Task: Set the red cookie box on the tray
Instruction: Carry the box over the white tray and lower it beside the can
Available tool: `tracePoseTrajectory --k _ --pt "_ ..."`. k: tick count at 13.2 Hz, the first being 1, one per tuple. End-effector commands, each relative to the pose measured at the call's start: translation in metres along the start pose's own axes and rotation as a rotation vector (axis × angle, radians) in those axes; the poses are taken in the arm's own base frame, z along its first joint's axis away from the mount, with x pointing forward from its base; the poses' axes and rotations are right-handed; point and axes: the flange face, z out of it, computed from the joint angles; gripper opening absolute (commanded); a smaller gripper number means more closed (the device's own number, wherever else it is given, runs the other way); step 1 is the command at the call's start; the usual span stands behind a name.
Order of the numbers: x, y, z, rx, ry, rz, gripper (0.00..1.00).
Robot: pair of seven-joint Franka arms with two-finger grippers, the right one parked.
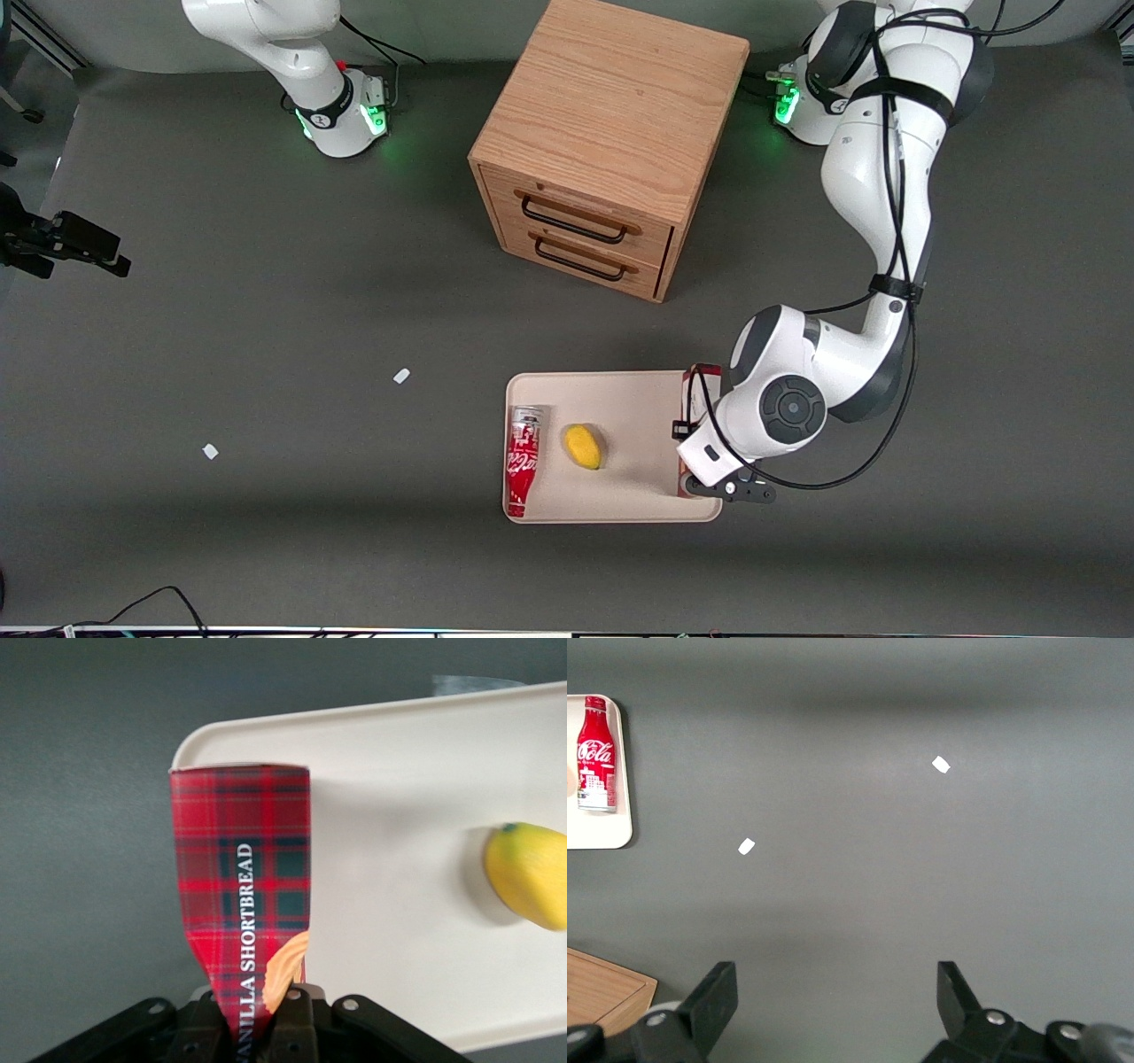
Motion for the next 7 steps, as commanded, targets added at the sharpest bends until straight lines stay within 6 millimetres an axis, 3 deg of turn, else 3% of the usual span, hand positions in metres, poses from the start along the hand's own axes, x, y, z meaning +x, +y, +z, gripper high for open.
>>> tracePoseTrajectory --k 1,5,6,7 --pt "0.004 0.006 0.010 0.022 0.036 -0.039 0.00" --pt "0.002 0.002 0.021 0.038 0.033 -0.062 0.00" --pt "0.002 0.001 0.021 0.040 0.032 -0.062 0.07" --pt "0.002 0.001 0.019 0.040 0.033 -0.062 0.56"
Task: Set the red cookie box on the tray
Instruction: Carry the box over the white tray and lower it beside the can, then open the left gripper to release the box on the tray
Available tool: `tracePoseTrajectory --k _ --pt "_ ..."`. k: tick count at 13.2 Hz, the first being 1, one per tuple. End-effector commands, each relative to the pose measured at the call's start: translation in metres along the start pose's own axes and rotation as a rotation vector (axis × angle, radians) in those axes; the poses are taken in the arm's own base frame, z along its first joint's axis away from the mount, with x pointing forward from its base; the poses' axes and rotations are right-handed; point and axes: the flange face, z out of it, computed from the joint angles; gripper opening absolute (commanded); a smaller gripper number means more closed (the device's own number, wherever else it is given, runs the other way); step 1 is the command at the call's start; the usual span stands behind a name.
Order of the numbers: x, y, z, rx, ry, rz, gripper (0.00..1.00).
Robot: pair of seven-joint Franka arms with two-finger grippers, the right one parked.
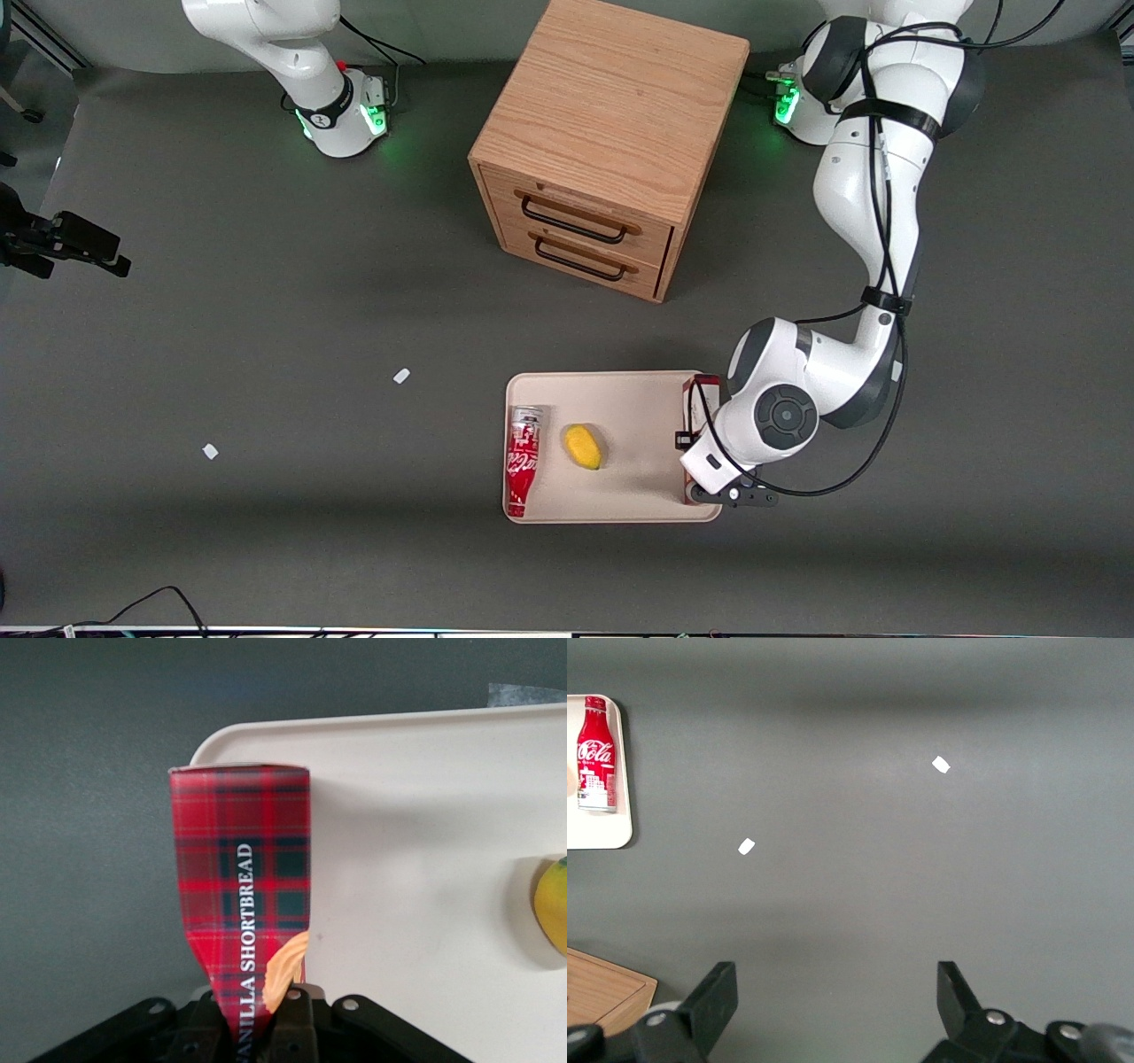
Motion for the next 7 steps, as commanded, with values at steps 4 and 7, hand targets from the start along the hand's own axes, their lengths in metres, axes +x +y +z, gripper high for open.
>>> tracePoseTrajectory --k 4,7 --pt "0.001 0.005 -0.021 0.019 0.041 -0.014 1.00" --pt "-0.006 0.001 -0.058 0.011 0.060 -0.020 1.00"
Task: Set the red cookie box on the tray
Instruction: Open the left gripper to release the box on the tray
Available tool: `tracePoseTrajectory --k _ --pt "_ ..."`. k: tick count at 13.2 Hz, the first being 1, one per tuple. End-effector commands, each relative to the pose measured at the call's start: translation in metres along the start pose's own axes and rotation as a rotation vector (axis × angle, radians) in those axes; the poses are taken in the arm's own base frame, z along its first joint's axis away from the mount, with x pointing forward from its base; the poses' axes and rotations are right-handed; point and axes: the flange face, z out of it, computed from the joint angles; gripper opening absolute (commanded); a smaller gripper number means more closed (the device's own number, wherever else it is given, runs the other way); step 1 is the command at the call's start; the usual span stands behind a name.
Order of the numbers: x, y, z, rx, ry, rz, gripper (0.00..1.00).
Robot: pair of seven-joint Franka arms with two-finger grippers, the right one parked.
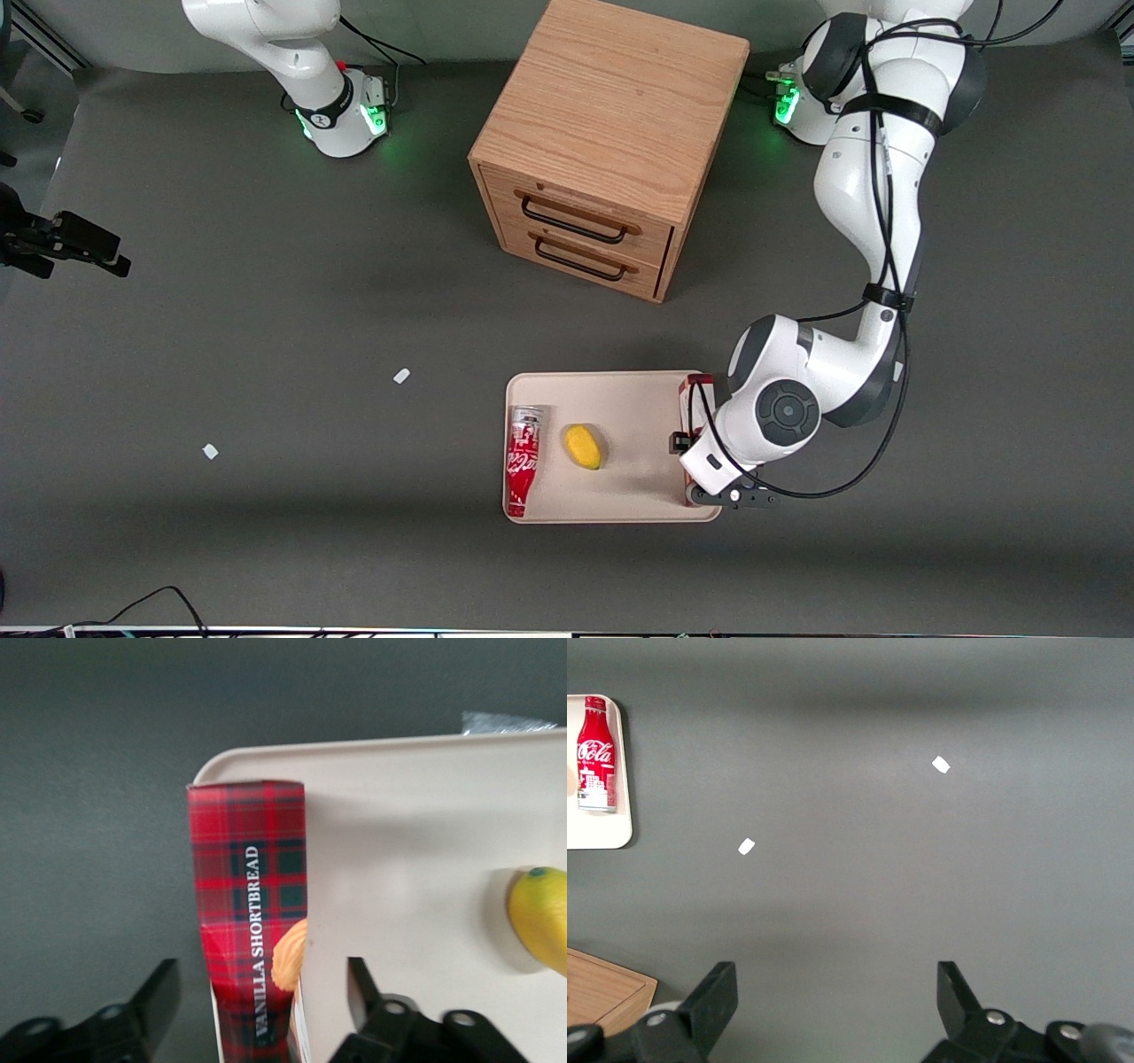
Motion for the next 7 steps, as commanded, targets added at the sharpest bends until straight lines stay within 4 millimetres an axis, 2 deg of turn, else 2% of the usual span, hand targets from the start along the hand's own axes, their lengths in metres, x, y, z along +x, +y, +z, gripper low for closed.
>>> tracePoseTrajectory --k 1,3,5,7 --pt "-0.009 -0.009 -0.055 0.018 0.026 -0.032 1.00" --pt "-0.017 -0.039 -0.105 0.016 0.040 -0.068 1.00" --pt "-0.036 -0.073 -0.159 0.021 0.052 -0.108 1.00" --pt "-0.052 -0.114 -0.212 0.051 0.010 -0.147 1.00"
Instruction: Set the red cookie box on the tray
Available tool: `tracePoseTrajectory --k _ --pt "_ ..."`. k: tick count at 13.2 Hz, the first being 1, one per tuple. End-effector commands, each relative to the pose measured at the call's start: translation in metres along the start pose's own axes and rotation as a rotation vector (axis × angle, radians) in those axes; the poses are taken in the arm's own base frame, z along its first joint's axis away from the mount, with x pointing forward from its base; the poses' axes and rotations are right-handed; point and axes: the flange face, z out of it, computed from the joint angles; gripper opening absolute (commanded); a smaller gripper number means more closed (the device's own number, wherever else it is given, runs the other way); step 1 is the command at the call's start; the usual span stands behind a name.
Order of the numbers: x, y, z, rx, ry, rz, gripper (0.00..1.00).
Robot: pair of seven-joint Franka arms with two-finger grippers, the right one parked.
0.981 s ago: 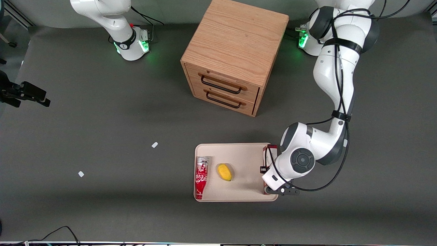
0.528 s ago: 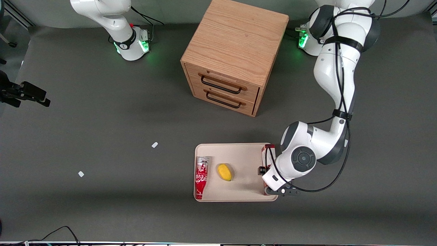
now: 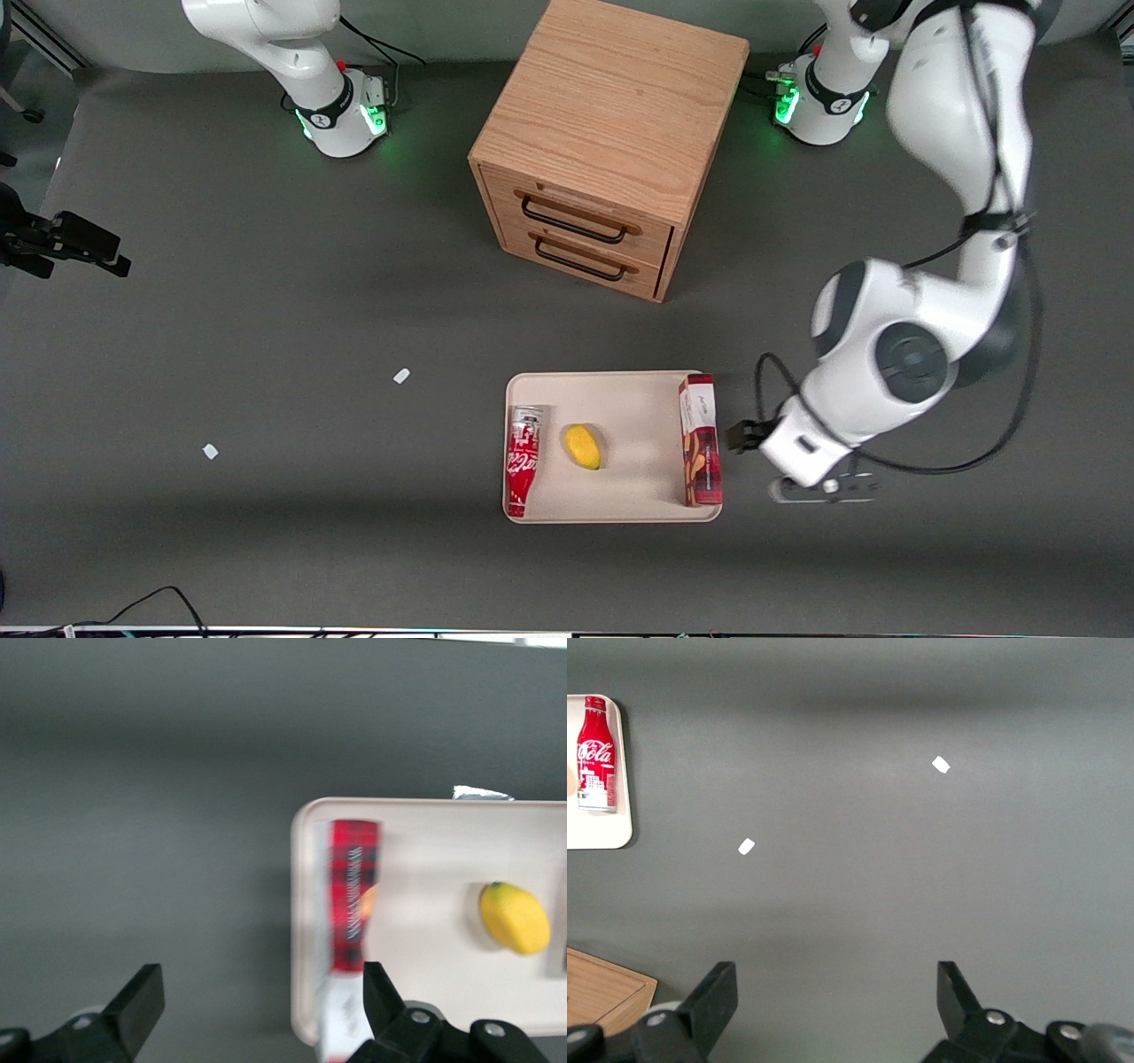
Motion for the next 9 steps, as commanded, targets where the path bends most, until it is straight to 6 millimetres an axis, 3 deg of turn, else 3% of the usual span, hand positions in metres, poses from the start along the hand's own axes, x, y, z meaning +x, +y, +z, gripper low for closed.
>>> tracePoseTrajectory --k 1,5,9 --pt "-0.036 -0.056 -0.069 0.045 -0.072 -0.050 1.00" --pt "-0.081 -0.144 -0.141 0.083 -0.111 -0.058 1.00" --pt "-0.119 -0.200 -0.202 0.106 -0.092 0.012 1.00"
